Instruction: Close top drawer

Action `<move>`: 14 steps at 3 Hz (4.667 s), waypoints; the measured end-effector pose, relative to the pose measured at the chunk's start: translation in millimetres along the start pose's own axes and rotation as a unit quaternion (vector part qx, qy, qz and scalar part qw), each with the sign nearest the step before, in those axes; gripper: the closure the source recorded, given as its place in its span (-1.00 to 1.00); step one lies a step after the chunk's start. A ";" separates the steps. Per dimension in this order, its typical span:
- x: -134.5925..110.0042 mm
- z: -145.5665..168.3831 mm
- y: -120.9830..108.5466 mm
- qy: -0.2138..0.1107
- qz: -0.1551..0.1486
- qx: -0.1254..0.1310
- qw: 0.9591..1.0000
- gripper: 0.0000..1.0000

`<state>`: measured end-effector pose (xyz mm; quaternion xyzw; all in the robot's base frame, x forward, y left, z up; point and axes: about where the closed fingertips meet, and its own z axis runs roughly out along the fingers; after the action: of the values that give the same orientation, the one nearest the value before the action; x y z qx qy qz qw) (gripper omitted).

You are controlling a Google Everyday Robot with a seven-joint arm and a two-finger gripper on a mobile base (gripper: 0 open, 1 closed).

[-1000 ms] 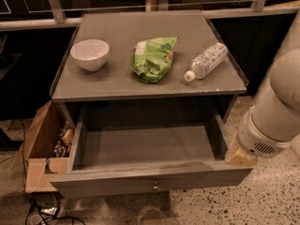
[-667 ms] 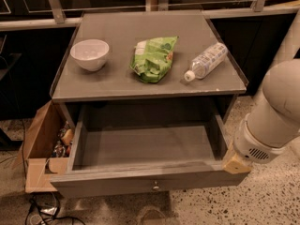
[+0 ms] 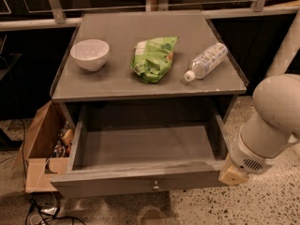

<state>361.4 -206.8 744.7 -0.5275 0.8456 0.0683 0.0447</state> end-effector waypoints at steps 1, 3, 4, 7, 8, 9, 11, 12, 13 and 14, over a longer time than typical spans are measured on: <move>3.5 21.3 8.7 0.009 0.007 -0.019 1.000 1.00; -0.3 44.8 10.4 0.008 0.013 -0.034 0.999 1.00; -4.8 54.4 8.9 0.001 0.015 -0.042 0.999 1.00; -12.0 82.2 8.1 -0.005 0.014 -0.057 0.998 1.00; -16.7 102.0 -5.9 0.006 0.001 -0.058 0.998 1.00; -18.5 102.6 -8.6 0.007 0.000 -0.053 0.999 1.00; -37.7 84.0 -24.4 0.000 -0.003 0.004 1.000 1.00; -43.9 73.0 -30.8 -0.005 -0.004 0.028 1.000 1.00; -43.8 73.0 -30.7 -0.005 -0.003 0.028 1.000 1.00; -14.9 72.5 -14.9 0.009 0.011 0.009 1.000 1.00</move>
Offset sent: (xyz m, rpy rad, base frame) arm -0.0122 0.0118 -0.0499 0.0178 0.0835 -0.0189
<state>381.6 -188.3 674.4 -0.5180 0.8525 0.0564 0.0413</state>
